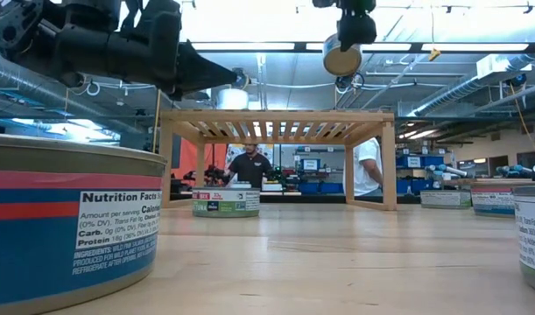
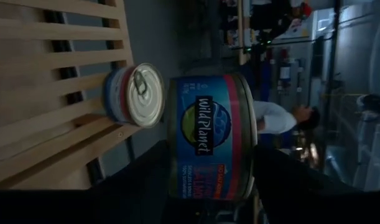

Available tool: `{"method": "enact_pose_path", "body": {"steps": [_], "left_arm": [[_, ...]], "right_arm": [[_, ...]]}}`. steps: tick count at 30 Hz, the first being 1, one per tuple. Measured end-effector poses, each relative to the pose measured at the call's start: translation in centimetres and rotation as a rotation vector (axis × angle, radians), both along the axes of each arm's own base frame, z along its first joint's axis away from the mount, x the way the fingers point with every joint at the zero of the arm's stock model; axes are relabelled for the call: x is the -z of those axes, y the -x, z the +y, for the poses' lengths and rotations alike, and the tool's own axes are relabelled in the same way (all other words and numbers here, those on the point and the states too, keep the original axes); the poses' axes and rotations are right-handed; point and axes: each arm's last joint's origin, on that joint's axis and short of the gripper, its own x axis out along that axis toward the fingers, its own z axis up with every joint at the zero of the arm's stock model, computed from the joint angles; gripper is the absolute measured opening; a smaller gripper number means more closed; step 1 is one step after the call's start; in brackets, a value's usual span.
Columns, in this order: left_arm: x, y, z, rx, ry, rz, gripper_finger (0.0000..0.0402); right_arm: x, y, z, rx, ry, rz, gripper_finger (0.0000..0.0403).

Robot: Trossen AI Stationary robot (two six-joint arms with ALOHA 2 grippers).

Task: Stack canned seafood by type on shelf
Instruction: Stack the blue tuna can on top of the other blue tuna can on the shelf

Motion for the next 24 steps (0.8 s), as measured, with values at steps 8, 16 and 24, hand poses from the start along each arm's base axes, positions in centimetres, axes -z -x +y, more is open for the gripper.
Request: {"method": "enact_pose_path", "body": {"steps": [8, 16, 24], "left_arm": [[0.0, 0.0, 0.0, 0.001, -0.005, 0.004, 0.0005], [0.1, 0.0, -0.1, 0.001, -0.007, 0.009, 0.0005], [0.1, 0.0, -0.1, 0.001, -0.008, 0.012, 0.0005]], "right_arm": [[2.0, -1.5, -2.3, -0.022, 0.032, 0.07, 0.0213], [3.2, -2.3, -6.3, -0.038, 0.014, 0.056, 0.0213], [3.5, -2.2, -9.2, -0.05, 0.005, 0.056, 0.0213]]}}
